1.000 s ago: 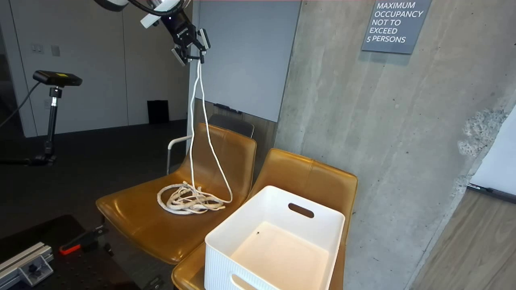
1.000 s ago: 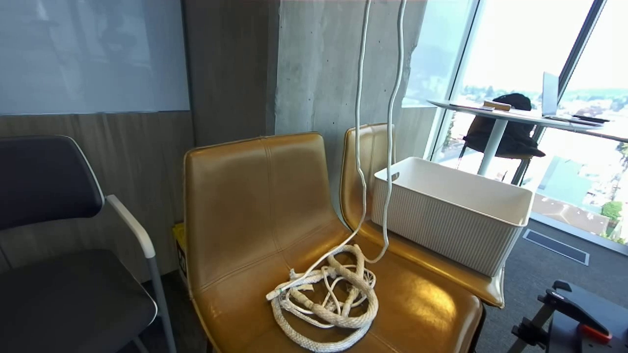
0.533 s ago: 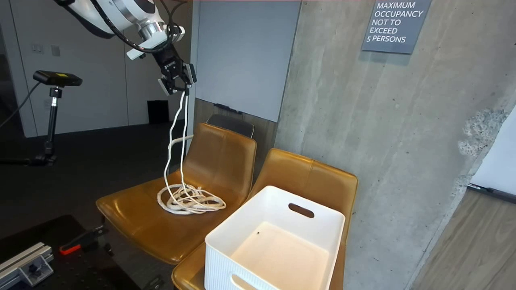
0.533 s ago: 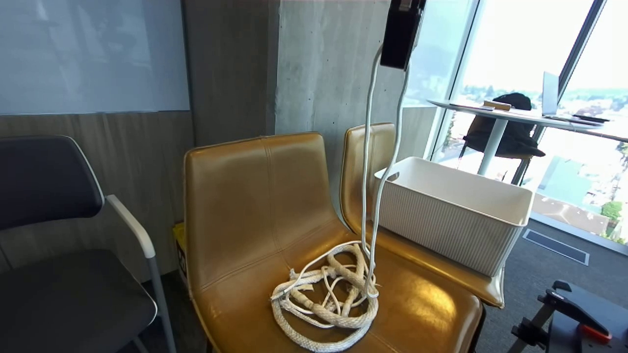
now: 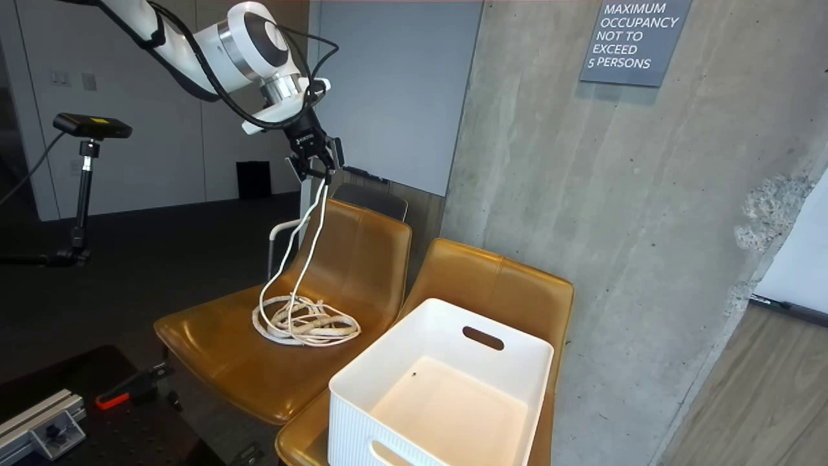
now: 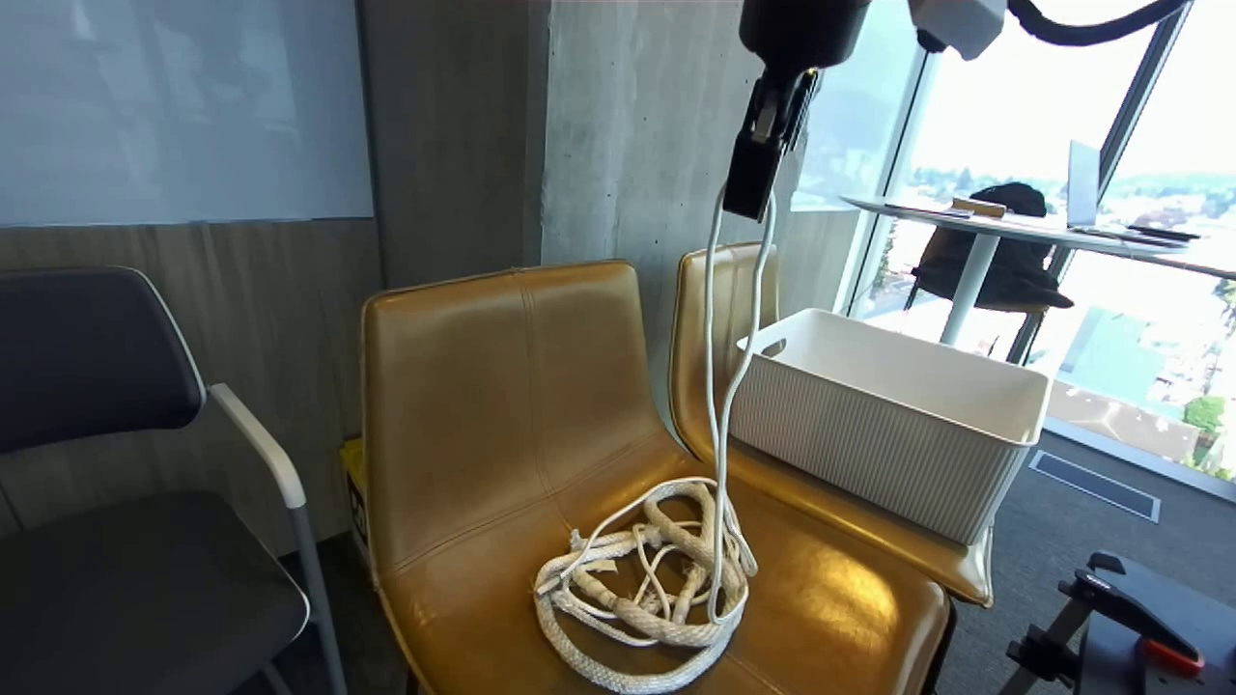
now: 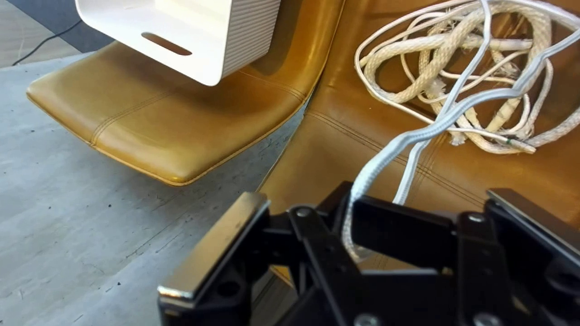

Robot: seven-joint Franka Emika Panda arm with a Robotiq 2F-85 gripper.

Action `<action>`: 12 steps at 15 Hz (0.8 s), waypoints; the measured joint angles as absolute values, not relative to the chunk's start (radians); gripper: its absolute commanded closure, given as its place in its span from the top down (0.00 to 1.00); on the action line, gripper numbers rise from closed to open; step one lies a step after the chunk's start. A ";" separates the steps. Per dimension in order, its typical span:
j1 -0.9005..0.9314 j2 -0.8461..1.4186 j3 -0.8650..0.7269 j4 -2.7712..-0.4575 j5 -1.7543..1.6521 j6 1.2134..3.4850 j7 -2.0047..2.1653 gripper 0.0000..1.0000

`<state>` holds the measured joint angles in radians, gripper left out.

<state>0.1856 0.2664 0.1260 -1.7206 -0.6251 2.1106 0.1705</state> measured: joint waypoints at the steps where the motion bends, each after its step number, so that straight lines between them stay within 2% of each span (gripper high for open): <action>1: 0.181 0.290 0.122 -1.715 -0.610 2.124 0.170 0.32; 10: 0.177 0.480 0.056 -1.585 -0.495 2.169 0.143 0.97; 12: 0.169 0.483 0.039 -1.582 -0.482 2.168 0.110 1.00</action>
